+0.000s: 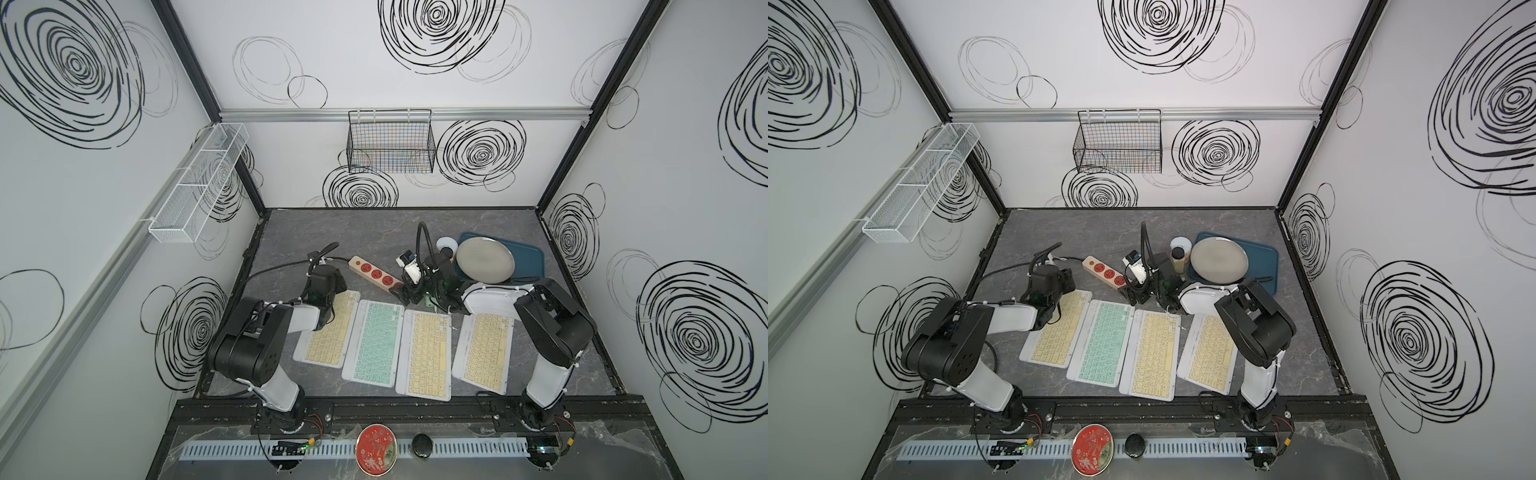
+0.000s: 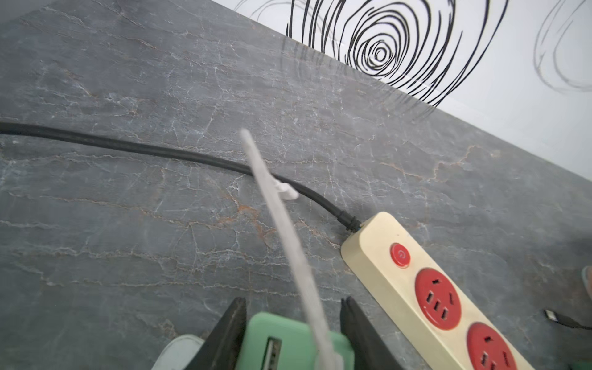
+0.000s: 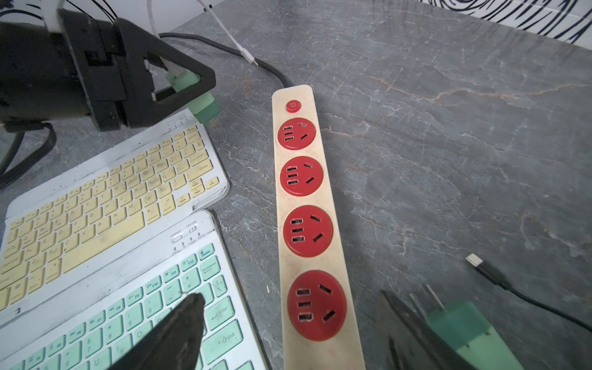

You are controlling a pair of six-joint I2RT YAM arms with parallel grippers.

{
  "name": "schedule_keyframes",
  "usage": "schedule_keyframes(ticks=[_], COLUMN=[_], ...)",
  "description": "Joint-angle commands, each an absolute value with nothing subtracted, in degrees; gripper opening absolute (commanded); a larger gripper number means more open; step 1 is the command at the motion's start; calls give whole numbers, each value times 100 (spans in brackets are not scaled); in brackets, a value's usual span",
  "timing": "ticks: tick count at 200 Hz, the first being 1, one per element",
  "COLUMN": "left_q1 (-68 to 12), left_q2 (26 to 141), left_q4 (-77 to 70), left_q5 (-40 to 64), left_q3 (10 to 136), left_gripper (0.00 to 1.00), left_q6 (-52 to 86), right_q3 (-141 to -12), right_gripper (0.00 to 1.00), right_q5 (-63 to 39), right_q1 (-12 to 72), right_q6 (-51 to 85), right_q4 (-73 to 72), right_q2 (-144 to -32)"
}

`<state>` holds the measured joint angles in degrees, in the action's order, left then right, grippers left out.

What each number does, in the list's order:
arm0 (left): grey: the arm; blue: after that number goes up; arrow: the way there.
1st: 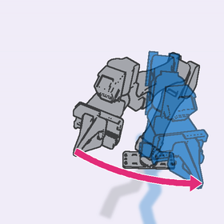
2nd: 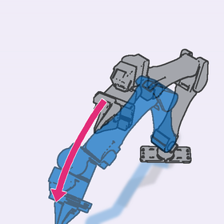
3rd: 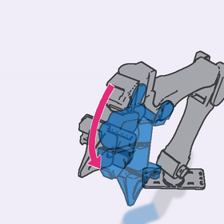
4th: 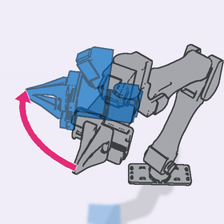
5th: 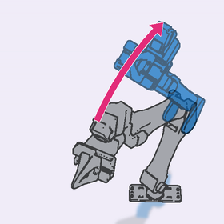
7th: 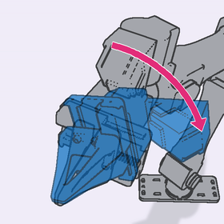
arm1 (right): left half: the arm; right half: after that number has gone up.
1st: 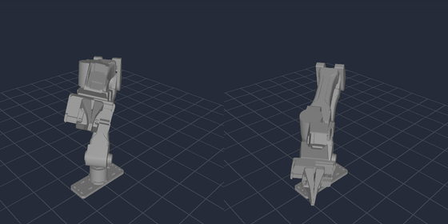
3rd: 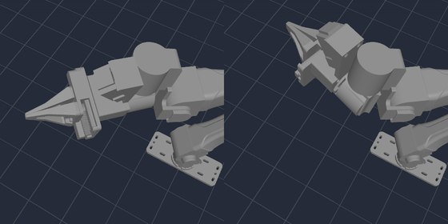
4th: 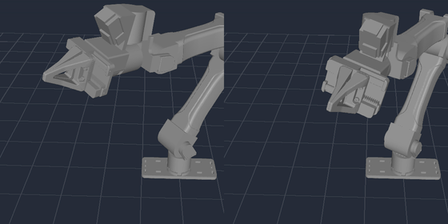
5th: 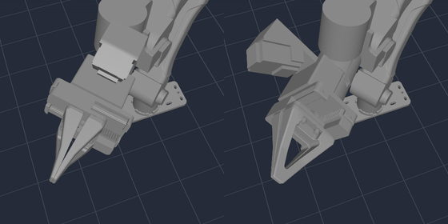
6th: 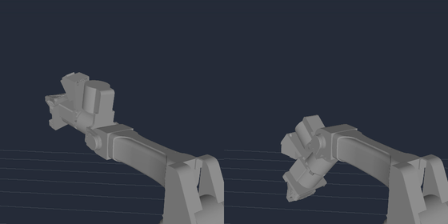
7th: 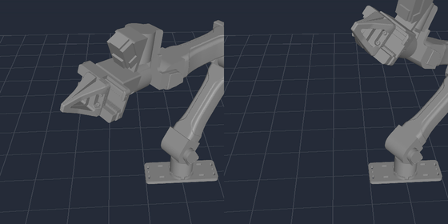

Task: Unplug the wireless keyboard
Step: Place the plug at the center of the board.

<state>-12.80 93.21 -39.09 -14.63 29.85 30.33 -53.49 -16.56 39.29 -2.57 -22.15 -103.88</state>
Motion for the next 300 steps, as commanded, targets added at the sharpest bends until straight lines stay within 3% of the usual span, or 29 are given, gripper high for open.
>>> schedule_keyframes(ticks=[1,39,93,146,182,200,269,300], left_q1=[-1362,-1397,-1654,-1954,-2134,-2044,-1893,-1844], left_q2=[9368,9870,9549,9814,9945,9984,10133,10137], left_q4=[-5608,-7093,-5783,-7222,-6731,-6440,-5948,-5902], left_q5=[-1679,-1702,-2506,-2728,-3102,-3035,-2936,-2862], left_q3=[2814,2356,2665,1940,2312,2469,2788,2795], left_gripper=[0,0,0,0,0,8,14,27], left_q6=[3434,3511,3309,3008,2836,2947,3237,3322], right_q3=[-5273,-5247,-5165,-5129,-5075,-5037,-4870,-4751], right_gripper=[87,88,89,90,91,91,92,92], right_q5=[-1743,-1802,-1954,-2003,-2006,-2005,-2145,-2162], right_q1=[3894,3835,3762,3730,3727,3704,3650,3623], right_q6=[-223,-202,-128,-98,-96,-88,42,79], right_q4=[-2410,-2462,-2579,-2601,-2620,-2654,-2865,-2962], right_q2=[-10328,-10342,-10307,-10283,-10212,-10170,-9977,-9829])
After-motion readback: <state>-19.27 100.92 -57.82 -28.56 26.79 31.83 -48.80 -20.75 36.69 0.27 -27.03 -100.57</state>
